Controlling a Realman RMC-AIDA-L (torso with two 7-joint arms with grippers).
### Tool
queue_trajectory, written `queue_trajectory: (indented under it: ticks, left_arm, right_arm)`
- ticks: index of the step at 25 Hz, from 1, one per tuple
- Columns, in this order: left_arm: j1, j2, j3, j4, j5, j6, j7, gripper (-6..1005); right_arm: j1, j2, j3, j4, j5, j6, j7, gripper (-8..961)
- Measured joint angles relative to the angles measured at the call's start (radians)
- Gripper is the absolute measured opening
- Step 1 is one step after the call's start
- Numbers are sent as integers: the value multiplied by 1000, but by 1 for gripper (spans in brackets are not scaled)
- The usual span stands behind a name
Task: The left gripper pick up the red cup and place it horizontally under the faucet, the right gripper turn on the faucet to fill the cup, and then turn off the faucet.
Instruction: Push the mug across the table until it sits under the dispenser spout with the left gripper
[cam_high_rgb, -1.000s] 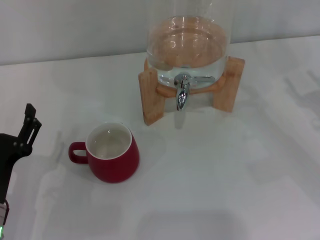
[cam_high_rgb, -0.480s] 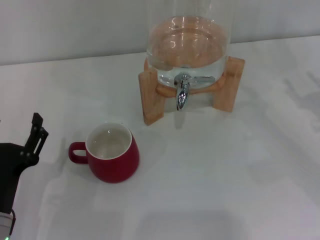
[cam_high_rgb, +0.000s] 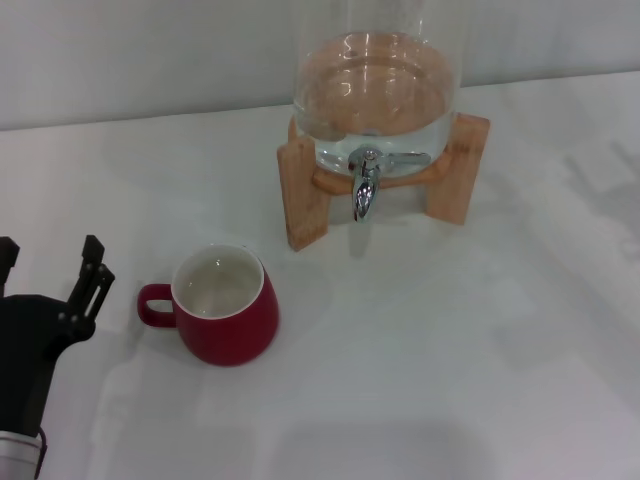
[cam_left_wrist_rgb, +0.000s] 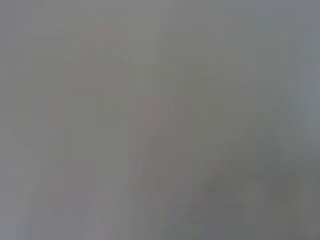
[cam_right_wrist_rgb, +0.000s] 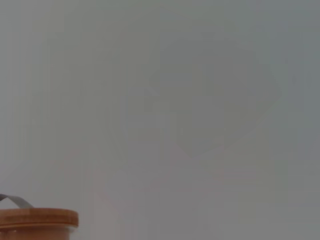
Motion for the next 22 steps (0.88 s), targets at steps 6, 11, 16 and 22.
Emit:
queue_trajectory:
  ticks: [6,11,16,22]
  left_arm:
    - [3,-1,5,-9,-5,-9,2,880]
    - [3,-1,5,-10,-13,-24,3,880]
    - [6,0,17,-10,-13,-38,3,879]
    - [10,0,31,-10,-14,-39,3,879]
  right_arm:
    - [3,0,3,-2,0,4,-1,780]
    - [4,0,6,-4,0,7,-2,780]
    - [4,0,7,-3,0,8,-3,780]
    - [4,0,6,-2,0,12,-3,780]
